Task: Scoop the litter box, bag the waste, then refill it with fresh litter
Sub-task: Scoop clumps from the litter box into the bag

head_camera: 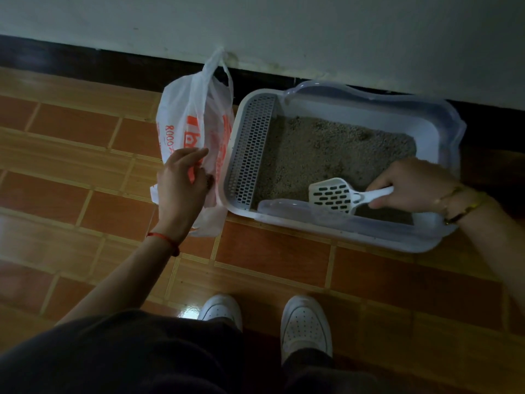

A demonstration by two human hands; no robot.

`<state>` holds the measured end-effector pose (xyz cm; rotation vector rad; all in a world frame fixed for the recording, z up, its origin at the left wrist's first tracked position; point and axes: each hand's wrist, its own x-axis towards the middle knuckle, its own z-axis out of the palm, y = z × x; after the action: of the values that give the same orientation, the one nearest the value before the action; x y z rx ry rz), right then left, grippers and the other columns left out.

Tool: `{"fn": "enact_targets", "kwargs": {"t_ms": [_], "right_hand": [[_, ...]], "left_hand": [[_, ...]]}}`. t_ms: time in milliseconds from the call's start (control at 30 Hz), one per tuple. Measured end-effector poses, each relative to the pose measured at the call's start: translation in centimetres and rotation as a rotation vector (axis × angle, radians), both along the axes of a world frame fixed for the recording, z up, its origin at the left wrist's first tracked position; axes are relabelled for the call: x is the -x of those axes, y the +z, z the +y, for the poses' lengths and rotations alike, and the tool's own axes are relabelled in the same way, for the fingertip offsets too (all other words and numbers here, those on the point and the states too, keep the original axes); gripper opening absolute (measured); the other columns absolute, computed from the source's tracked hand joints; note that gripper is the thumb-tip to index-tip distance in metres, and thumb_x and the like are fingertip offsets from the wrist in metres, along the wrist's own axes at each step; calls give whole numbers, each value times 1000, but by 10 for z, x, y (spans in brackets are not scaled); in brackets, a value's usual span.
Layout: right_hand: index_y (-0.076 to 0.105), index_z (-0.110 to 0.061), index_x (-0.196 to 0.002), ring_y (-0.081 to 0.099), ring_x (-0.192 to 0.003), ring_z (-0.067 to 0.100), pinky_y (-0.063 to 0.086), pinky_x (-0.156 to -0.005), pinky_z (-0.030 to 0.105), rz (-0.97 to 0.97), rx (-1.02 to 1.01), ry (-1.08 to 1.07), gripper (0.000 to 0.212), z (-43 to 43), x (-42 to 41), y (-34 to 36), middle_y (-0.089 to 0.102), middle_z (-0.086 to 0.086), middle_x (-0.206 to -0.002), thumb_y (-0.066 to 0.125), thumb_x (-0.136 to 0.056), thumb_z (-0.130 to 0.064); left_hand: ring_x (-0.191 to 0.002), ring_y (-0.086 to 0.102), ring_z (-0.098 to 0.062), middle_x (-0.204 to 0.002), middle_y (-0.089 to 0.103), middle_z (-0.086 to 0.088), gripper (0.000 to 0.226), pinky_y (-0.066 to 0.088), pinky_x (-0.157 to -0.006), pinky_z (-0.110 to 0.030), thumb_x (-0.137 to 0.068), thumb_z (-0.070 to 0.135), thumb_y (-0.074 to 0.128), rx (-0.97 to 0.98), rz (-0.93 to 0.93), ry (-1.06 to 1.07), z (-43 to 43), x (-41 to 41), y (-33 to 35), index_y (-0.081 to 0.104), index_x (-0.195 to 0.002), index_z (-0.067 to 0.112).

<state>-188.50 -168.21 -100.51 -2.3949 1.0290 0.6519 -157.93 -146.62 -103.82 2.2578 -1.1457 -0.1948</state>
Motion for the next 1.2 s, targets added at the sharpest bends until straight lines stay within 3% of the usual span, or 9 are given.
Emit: {"fn": "enact_targets", "kwargs": {"t_ms": [67, 167, 267, 333, 600, 733, 833, 933, 1200], "right_hand": [[74, -33, -100, 53, -63, 3, 35, -51, 20, -48, -13, -8, 22, 7, -9, -7, 72, -9, -84, 74, -79, -37], [76, -29, -98, 57, -62, 6, 42, -52, 21, -149, -35, -51, 21, 19, -26, -20, 74, -6, -84, 76, -77, -35], [77, -28, -94, 61, -61, 10, 50, -54, 26, -190, -50, -64, 19, 32, -46, -33, 74, -2, -80, 73, -79, -39], [76, -30, -96, 59, -60, 7, 45, -50, 23, -211, -63, -88, 19, 37, -57, -40, 74, -3, -79, 72, -80, -39], [74, -27, -103, 64, -67, 8, 57, -65, 30, -294, -189, -205, 28, 45, -81, -51, 74, -5, -85, 75, -77, -37], [73, -21, -105, 57, -48, 4, 44, -44, 14, -343, -285, -298, 28, 41, -80, -50, 69, -7, -64, 75, -79, -30], [72, -17, -106, 55, -46, 8, 43, -44, 17, -379, -286, -362, 29, 38, -68, -44, 70, 4, -66, 74, -80, -29], [71, -15, -107, 57, -48, 10, 42, -45, 17, -377, -253, -366, 28, 35, -53, -37, 71, 3, -72, 72, -82, -26], [73, -19, -104, 57, -46, 10, 42, -48, 16, -394, -150, -483, 24, 37, -15, -20, 69, -5, -66, 74, -81, -24]], "left_hand": [[-116, 57, -17, -129, 63, -12, 32, 46, -93, -24, -93, 4, 57, 5, -1, -4, 0, 0, 0, 65, -124, 5], [-115, 56, -14, -130, 62, -11, 32, 48, -93, -27, -93, 6, 57, 7, 12, 2, 1, -2, 0, 64, -124, 6], [-116, 55, -12, -130, 62, -10, 32, 46, -93, -24, -94, 6, 56, 8, 9, 5, 1, -3, -1, 64, -125, 6], [-113, 51, -6, -130, 62, -10, 32, 44, -92, -21, -94, 6, 57, 7, 8, 11, 2, -3, -1, 64, -125, 6], [-114, 58, -16, -128, 64, -10, 32, 48, -92, -25, -92, 4, 58, 14, 8, -6, 4, -3, -2, 65, -123, 6], [-116, 57, -15, -129, 63, -10, 32, 50, -95, -29, -93, 5, 57, 25, 11, 2, 4, -5, -1, 65, -124, 6], [-113, 53, -7, -129, 63, -11, 31, 52, -93, -31, -94, 5, 56, 49, 20, 8, 6, -7, -2, 65, -124, 6], [-111, 52, -6, -128, 64, -11, 31, 53, -92, -32, -94, 4, 56, 61, 19, 11, 7, -8, -2, 65, -123, 6], [-117, 59, -22, -129, 63, -13, 33, 52, -97, -38, -92, 5, 56, 35, 34, -3, 3, -3, -1, 64, -124, 4]]}}
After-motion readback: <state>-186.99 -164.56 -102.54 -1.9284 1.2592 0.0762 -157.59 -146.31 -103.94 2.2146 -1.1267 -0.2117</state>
